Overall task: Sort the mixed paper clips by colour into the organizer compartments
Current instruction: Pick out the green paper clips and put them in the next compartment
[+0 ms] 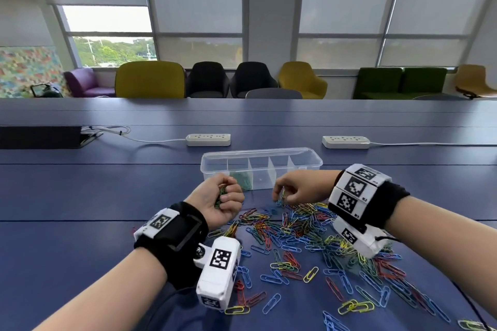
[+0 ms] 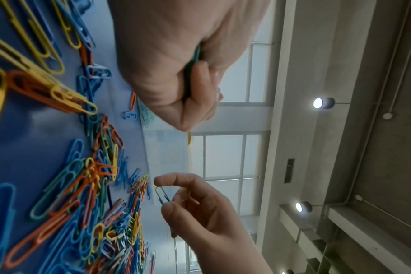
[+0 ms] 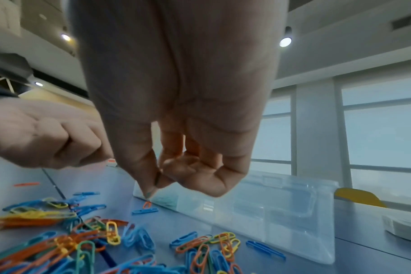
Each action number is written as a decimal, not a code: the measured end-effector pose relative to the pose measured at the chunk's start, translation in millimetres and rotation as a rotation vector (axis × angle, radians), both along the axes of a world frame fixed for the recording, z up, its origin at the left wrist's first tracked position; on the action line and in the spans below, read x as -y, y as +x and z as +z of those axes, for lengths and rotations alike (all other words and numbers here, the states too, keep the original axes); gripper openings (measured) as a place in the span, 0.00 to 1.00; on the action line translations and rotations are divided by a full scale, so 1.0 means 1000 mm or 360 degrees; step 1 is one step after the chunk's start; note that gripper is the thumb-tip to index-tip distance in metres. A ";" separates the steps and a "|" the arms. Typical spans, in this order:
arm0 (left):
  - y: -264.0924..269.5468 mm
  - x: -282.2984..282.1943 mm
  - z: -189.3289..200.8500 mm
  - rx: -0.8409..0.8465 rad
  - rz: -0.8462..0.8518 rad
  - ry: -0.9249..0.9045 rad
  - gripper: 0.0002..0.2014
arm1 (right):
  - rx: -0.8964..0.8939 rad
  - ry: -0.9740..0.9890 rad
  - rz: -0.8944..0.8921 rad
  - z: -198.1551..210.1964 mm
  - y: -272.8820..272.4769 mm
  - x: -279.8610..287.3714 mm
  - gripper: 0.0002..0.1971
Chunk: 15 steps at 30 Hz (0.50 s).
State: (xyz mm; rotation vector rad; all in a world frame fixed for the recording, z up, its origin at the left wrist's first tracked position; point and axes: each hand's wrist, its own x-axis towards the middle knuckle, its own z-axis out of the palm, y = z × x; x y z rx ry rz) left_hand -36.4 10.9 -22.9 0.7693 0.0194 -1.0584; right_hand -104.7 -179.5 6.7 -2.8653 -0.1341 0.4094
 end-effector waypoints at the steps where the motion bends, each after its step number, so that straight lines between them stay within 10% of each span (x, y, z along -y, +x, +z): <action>1: -0.002 0.001 0.000 -0.0005 -0.0004 -0.0002 0.12 | -0.0011 0.0028 0.0019 0.001 -0.002 0.001 0.15; 6: -0.010 0.005 -0.002 -0.0154 0.0062 -0.0071 0.16 | 0.0088 0.0216 -0.0019 0.012 -0.016 0.007 0.14; 11: -0.022 0.019 0.001 -0.0300 0.0242 -0.0290 0.20 | 0.0786 0.0640 -0.0020 0.035 -0.021 -0.005 0.05; 15: -0.031 0.032 0.004 -0.0269 0.0217 -0.0347 0.23 | 0.0764 0.0376 0.0058 0.025 -0.015 -0.035 0.07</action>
